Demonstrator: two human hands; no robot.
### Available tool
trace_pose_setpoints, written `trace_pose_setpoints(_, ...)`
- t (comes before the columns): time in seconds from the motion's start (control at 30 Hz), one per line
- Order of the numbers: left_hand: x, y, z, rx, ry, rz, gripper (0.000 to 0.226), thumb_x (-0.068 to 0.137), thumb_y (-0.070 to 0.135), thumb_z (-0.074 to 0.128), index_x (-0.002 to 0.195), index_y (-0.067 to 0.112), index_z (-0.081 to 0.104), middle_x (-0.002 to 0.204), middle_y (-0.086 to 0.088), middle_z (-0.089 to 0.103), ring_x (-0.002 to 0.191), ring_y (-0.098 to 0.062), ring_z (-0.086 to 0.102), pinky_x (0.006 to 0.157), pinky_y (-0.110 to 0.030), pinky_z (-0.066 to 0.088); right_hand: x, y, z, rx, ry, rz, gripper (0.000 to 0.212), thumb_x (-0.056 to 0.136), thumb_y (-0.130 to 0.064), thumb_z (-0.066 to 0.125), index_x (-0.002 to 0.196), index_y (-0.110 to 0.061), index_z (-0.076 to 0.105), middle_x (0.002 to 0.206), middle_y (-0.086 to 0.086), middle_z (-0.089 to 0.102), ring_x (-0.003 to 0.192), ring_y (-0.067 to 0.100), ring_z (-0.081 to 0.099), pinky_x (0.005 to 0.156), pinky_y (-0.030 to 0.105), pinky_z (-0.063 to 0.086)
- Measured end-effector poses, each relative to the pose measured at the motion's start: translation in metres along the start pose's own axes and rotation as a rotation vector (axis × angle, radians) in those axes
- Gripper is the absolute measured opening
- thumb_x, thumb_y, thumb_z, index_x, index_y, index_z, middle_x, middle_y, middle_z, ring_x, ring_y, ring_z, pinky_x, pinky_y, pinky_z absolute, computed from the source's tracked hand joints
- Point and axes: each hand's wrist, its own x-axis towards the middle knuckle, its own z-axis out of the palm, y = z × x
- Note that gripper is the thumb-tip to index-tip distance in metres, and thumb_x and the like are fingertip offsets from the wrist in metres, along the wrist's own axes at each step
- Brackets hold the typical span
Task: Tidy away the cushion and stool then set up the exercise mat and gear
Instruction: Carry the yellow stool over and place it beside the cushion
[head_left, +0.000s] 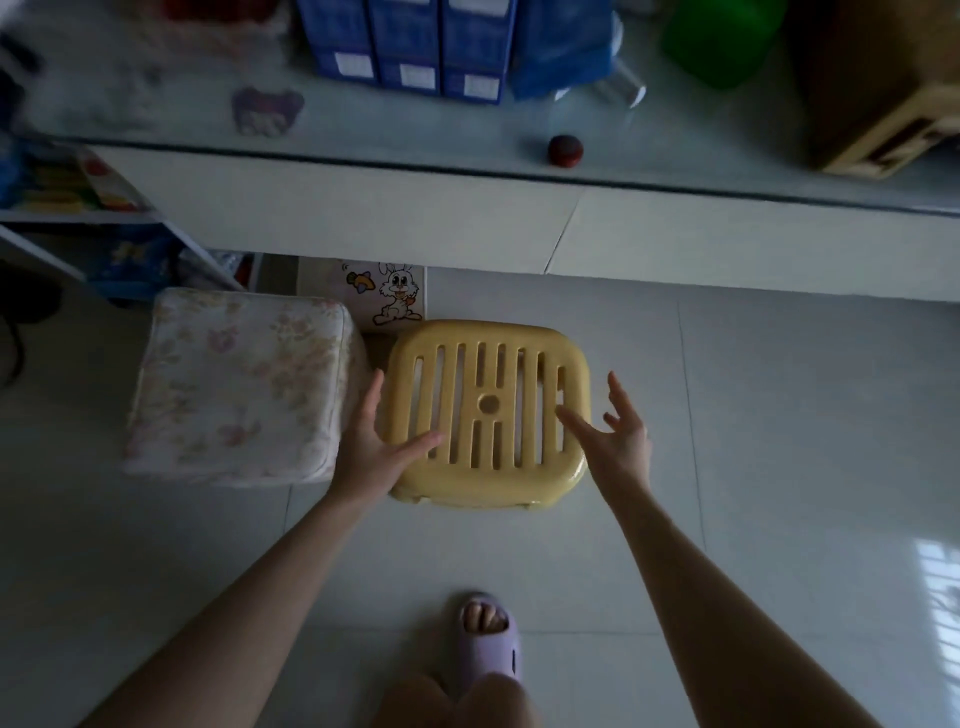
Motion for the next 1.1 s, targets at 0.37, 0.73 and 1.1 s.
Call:
trace_pose_setpoints(0.37, -0.167, 0.154, -0.052, -0.037, -0.111, 0.058, 0.115, 0.044, 0.059, 0.077, 0.143, 0.028, 0.028, 0.138, 0.007, 0.04, 0.129, -0.014, 0.039, 0.103, -0.036, 0.039, -0.151, -0.143, -0.122, 0.081, 0.062, -0.009, 0.071, 0.077, -0.031, 0.077, 0.139, -0.02, 0.046, 0.138, 0.006, 0.052, 0.115, 0.02, 0.056, 0.089, 0.033, 0.046)
trace_pose_setpoints(0.73, -0.314, 0.277, -0.032, 0.023, -0.309, 0.264, 0.085, 0.061, 0.019, 0.088, 0.132, 0.027, 0.042, 0.125, -0.001, 0.05, 0.116, -0.019, 0.049, 0.095, -0.033, 0.043, -0.31, -0.197, -0.267, 0.328, 0.352, -0.011, 0.06, 0.078, -0.027, 0.077, 0.132, -0.02, 0.053, 0.127, 0.007, 0.06, 0.109, 0.017, 0.059, 0.078, 0.023, 0.047)
trace_pose_setpoints(1.1, -0.463, 0.283, 0.053, 0.099, -0.675, 0.416, 0.105, 0.05, 0.046, 0.087, 0.14, 0.026, 0.035, 0.13, 0.0, 0.047, 0.109, -0.018, 0.055, 0.087, -0.037, 0.052, -0.46, -0.12, -0.376, 0.464, 0.675, -0.037, 0.062, 0.078, -0.021, 0.077, 0.134, -0.018, 0.051, 0.123, 0.01, 0.06, 0.099, 0.017, 0.061, 0.071, 0.014, 0.049)
